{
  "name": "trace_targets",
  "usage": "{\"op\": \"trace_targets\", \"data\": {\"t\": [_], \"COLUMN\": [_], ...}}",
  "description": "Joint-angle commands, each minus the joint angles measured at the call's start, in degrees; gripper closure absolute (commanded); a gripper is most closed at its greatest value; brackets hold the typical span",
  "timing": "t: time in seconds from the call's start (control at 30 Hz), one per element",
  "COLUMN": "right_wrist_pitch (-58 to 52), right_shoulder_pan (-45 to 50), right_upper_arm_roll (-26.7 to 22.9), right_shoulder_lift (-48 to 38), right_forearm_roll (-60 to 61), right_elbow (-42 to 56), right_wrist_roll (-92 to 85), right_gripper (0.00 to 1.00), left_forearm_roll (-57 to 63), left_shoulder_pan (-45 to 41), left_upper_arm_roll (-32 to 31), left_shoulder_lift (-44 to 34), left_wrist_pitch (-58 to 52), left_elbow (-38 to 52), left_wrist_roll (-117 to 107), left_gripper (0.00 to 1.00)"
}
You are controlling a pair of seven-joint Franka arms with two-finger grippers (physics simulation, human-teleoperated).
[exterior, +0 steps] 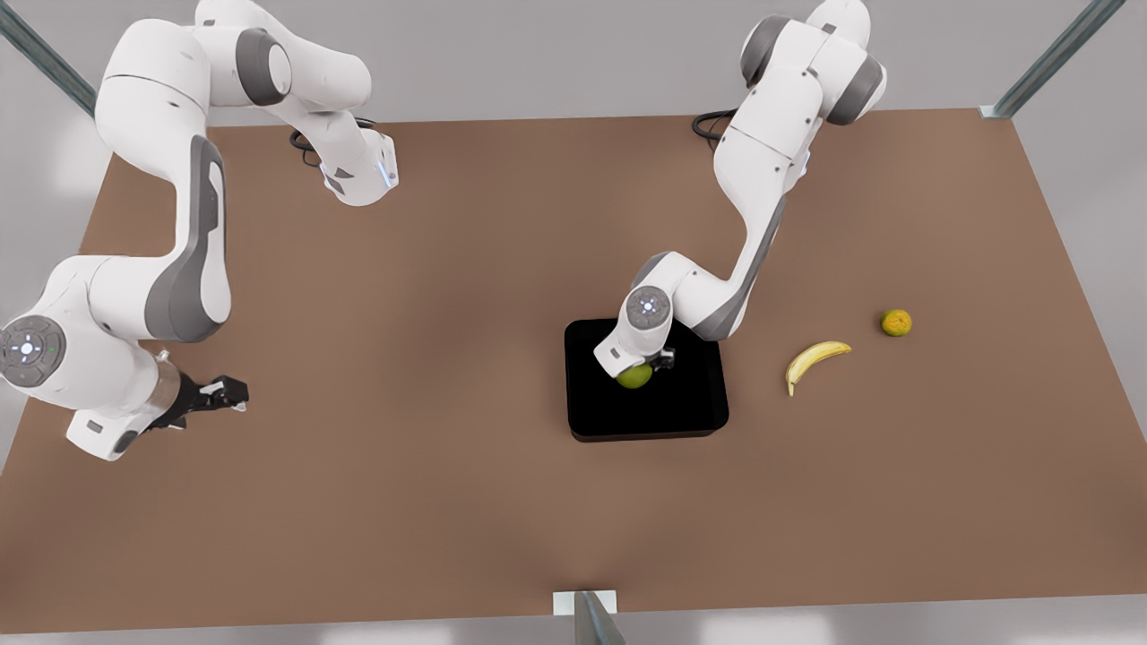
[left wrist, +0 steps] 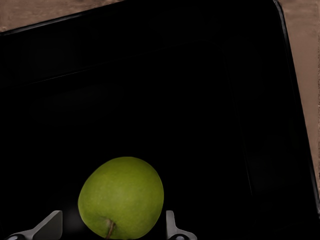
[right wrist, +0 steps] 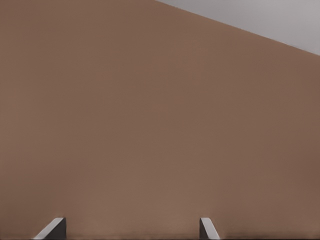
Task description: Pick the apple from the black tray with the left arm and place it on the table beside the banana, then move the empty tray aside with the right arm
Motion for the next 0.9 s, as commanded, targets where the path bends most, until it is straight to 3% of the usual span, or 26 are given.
{"op": "trace_targets", "data": {"t": [0.0, 0.23, 0.87], "right_wrist_pitch": [-0.3, 0.1, 0.1], "right_shoulder_pan": [-1.2, -1.2, -1.1], "right_upper_arm_roll": [0.0, 0.5, 0.7], "right_shoulder_lift": [0.7, 0.8, 0.9], "right_forearm_roll": [0.3, 1.1, 1.1], "right_elbow": [0.1, 0.1, 0.1], "right_wrist_roll": [7.4, 7.5, 7.6], "right_gripper": [0.00, 0.00, 0.00], "left_forearm_roll": [0.9, 6.0, 6.1], "left_shoulder_pan": [-0.1, 0.3, 0.5], "left_upper_arm_roll": [0.0, 0.1, 0.1], "left_shoulder_lift": [0.0, -0.2, 1.9], "left_wrist_pitch": [6.0, 6.8, 13.8], "left_elbow": [0.0, -1.2, -4.7], "left_wrist_roll": [-14.6, -13.8, -13.9], "left_gripper": [0.00, 0.00, 0.00]}}
